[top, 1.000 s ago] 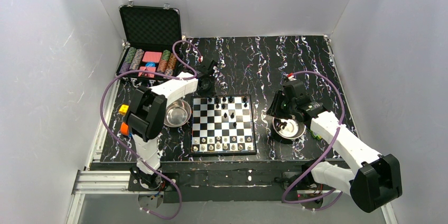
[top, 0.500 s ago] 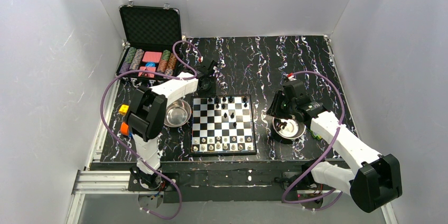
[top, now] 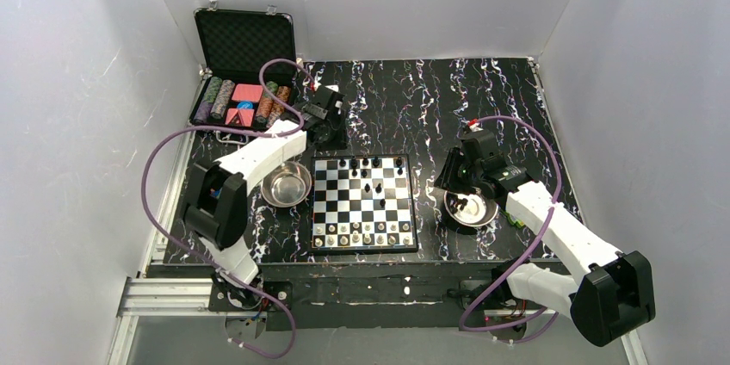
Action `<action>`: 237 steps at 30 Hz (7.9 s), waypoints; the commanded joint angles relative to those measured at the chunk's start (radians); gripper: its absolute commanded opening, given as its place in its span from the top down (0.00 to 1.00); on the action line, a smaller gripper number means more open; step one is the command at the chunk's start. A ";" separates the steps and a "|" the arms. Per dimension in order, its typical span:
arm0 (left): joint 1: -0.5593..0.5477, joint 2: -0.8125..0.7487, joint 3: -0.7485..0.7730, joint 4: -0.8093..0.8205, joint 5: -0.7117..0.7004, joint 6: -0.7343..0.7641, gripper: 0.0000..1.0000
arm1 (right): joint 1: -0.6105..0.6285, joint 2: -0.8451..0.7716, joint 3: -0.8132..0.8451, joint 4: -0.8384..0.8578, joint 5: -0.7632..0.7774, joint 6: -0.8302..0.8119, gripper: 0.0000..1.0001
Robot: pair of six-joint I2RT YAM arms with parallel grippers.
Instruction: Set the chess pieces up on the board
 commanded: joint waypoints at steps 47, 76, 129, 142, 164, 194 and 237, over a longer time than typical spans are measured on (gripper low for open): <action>-0.228 0.033 -0.096 0.050 0.042 -0.143 0.63 | -0.006 -0.016 -0.004 0.016 -0.016 0.015 0.62; -0.239 0.052 -0.103 0.040 0.042 -0.136 0.74 | -0.006 -0.016 -0.009 0.019 -0.017 0.018 0.62; -0.099 -0.085 -0.142 -0.027 -0.049 -0.064 0.90 | -0.006 0.009 -0.009 0.036 -0.045 0.026 0.62; -0.049 -0.022 -0.078 -0.007 0.000 -0.017 0.90 | -0.006 0.006 -0.009 0.031 -0.036 0.024 0.62; -0.051 0.038 -0.065 0.012 0.038 -0.012 0.85 | -0.006 0.022 -0.004 0.029 -0.032 0.020 0.62; -0.244 -0.057 0.026 -0.075 -0.007 -0.101 0.53 | -0.006 0.020 0.013 0.028 -0.053 0.023 0.63; -0.332 0.174 0.112 -0.066 -0.043 0.057 0.69 | -0.007 -0.002 -0.008 0.014 -0.044 0.024 0.63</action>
